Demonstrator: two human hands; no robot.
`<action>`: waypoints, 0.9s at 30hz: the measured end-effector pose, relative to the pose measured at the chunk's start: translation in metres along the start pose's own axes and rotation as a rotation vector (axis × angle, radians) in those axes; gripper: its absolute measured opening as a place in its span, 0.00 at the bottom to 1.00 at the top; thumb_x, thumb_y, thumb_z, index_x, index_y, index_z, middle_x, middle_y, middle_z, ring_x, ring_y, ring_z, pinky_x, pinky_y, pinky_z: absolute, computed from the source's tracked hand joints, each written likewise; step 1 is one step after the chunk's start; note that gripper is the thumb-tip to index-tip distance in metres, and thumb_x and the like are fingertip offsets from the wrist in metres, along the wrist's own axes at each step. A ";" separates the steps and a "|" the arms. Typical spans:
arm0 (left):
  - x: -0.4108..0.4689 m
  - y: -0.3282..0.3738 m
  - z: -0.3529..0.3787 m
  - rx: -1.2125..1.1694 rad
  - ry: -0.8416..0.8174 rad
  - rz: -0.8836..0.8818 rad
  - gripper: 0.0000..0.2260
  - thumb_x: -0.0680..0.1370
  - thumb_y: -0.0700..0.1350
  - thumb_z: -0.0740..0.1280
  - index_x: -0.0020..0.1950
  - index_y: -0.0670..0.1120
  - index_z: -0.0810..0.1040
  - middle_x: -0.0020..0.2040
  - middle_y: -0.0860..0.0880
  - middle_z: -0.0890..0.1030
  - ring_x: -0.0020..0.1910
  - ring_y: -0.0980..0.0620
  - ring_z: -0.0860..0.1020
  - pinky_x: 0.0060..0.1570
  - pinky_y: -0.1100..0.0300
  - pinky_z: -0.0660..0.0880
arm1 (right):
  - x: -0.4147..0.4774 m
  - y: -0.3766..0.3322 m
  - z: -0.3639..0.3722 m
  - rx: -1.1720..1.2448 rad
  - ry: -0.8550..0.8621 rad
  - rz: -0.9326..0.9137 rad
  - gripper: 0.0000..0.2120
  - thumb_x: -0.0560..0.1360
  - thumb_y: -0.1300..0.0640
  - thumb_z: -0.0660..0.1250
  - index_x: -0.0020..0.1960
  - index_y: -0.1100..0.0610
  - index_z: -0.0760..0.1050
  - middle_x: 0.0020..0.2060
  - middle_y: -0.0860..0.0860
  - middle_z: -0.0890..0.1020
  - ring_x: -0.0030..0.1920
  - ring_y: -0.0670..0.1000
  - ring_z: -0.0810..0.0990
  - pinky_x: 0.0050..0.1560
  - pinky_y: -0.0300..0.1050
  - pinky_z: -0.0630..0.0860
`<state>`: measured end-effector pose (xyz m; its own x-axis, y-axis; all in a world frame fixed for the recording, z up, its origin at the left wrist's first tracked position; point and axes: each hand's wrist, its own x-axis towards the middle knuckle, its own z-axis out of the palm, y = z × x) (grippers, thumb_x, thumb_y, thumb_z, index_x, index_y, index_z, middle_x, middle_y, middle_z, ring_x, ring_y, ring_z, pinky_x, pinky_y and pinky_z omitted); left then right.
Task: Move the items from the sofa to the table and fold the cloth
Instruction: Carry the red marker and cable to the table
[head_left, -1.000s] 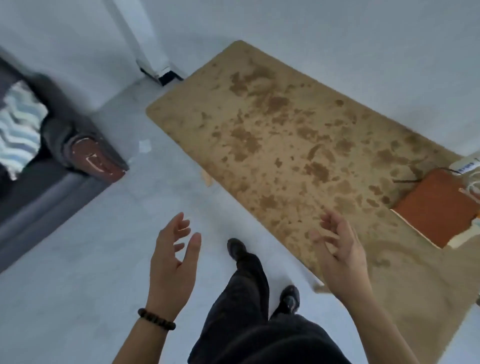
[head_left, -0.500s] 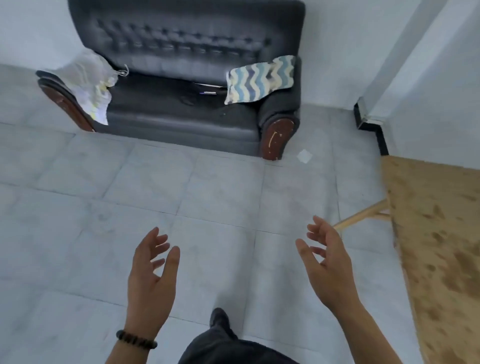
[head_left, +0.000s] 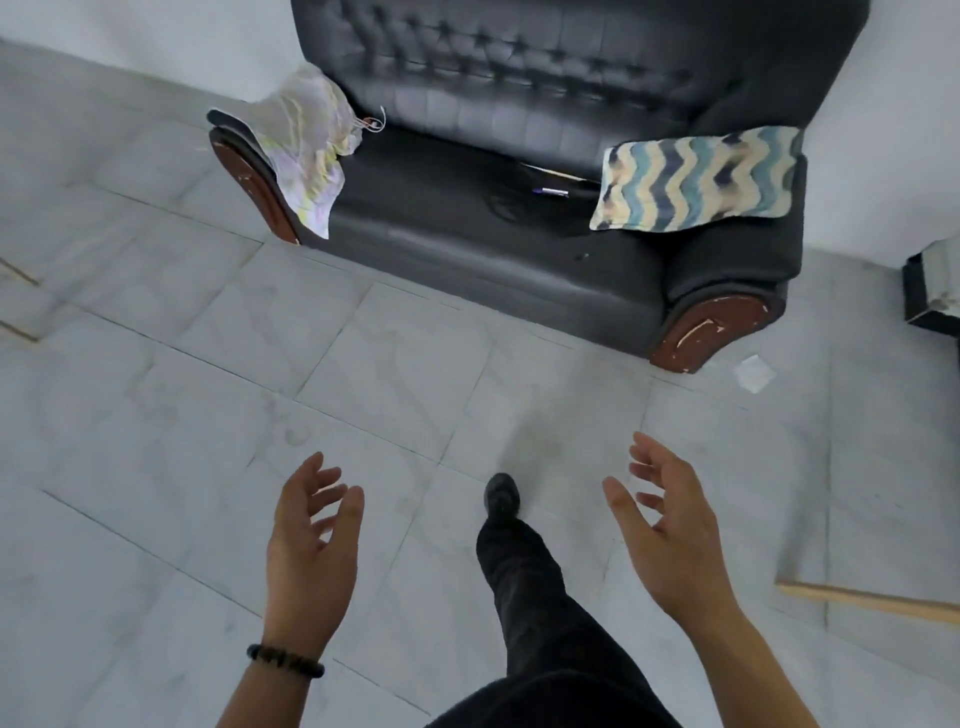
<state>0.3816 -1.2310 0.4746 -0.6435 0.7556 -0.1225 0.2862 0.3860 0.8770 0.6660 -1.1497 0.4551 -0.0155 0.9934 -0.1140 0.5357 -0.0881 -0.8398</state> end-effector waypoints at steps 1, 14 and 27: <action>0.028 0.004 0.010 0.011 -0.007 0.002 0.20 0.79 0.44 0.65 0.70 0.50 0.68 0.60 0.54 0.77 0.55 0.64 0.76 0.45 0.70 0.70 | 0.028 -0.002 0.013 0.004 -0.008 0.010 0.23 0.77 0.49 0.67 0.70 0.44 0.65 0.62 0.41 0.73 0.59 0.37 0.73 0.55 0.32 0.71; 0.374 0.120 0.018 0.018 0.191 0.012 0.21 0.78 0.45 0.66 0.71 0.49 0.67 0.60 0.54 0.76 0.54 0.60 0.76 0.49 0.68 0.70 | 0.403 -0.188 0.122 -0.019 -0.145 -0.138 0.26 0.77 0.54 0.69 0.73 0.48 0.65 0.63 0.43 0.74 0.61 0.42 0.74 0.58 0.40 0.73; 0.751 0.130 0.008 0.017 0.145 0.005 0.21 0.77 0.45 0.66 0.69 0.50 0.67 0.60 0.53 0.76 0.56 0.57 0.76 0.52 0.61 0.73 | 0.684 -0.339 0.330 -0.069 -0.164 -0.132 0.27 0.77 0.55 0.68 0.73 0.47 0.64 0.62 0.42 0.73 0.62 0.39 0.73 0.60 0.39 0.73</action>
<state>-0.0587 -0.6094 0.4927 -0.7376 0.6735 -0.0488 0.3008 0.3924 0.8692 0.1959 -0.4652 0.4866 -0.2234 0.9701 -0.0948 0.5764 0.0531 -0.8154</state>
